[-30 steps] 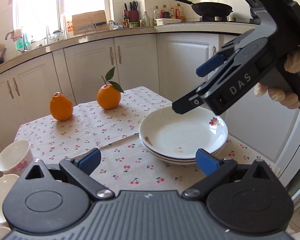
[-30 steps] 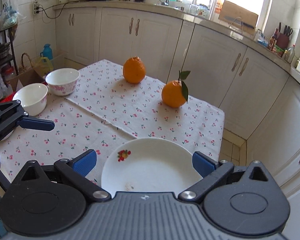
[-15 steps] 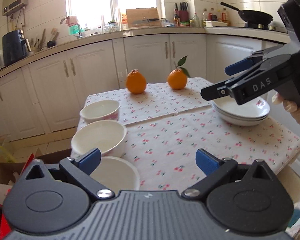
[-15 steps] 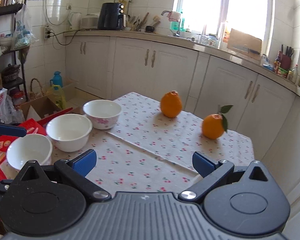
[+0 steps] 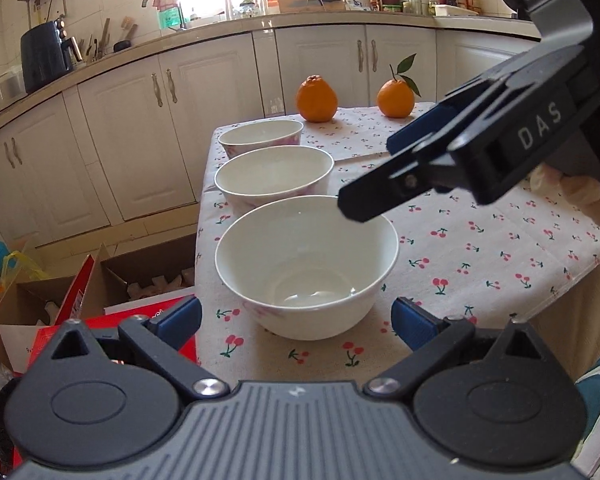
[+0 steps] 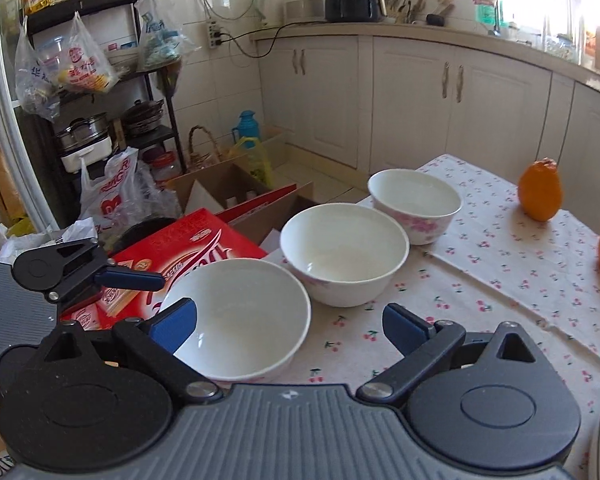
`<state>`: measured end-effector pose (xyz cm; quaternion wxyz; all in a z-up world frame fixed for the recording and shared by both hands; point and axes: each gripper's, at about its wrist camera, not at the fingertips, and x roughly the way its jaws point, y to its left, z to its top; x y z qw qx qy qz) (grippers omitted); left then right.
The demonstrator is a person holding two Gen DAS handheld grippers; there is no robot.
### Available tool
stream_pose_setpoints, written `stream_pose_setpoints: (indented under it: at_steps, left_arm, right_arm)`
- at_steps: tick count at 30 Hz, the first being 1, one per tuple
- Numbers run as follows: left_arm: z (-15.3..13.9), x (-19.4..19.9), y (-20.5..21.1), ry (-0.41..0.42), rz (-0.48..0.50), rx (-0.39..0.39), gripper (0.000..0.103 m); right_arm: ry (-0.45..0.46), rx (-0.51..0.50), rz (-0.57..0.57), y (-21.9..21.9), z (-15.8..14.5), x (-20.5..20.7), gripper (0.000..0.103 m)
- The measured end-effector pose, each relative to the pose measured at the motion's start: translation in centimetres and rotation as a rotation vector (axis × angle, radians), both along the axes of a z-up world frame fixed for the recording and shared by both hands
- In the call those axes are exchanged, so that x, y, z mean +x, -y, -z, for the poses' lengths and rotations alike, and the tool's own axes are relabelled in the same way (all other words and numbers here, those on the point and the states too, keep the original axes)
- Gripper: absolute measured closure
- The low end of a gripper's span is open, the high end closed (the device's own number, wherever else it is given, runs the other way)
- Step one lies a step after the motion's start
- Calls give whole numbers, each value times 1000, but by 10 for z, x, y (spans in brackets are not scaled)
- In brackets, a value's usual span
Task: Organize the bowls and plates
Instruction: 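Grasp the rim of a white bowl with the right tool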
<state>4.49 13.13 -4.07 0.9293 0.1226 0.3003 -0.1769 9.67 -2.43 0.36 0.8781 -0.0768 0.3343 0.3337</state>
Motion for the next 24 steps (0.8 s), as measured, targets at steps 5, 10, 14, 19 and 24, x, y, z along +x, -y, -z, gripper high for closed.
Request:
stream_pose_setpoints:
  at_steps: [5, 10, 14, 19, 24]
  left_arm:
    - [4, 7, -1, -6, 39, -9, 6]
    - [6, 11, 0, -7, 73, -9, 14]
    - [6, 15, -1, -17, 76, -19, 17]
    - [5, 14, 0, -21, 80, -14, 17]
    - [0, 12, 5, -19, 89, -7, 17]
  right_arm:
    - [-97, 5, -25, -14, 14, 14, 18]
    - [-157, 24, -35, -16, 23, 25, 23]
    - [-195, 39, -42, -17, 28, 29, 34]
    - [-209, 42, -44, -17, 28, 29, 36]
    - [-219, 52, -34, -12, 27, 28, 35]
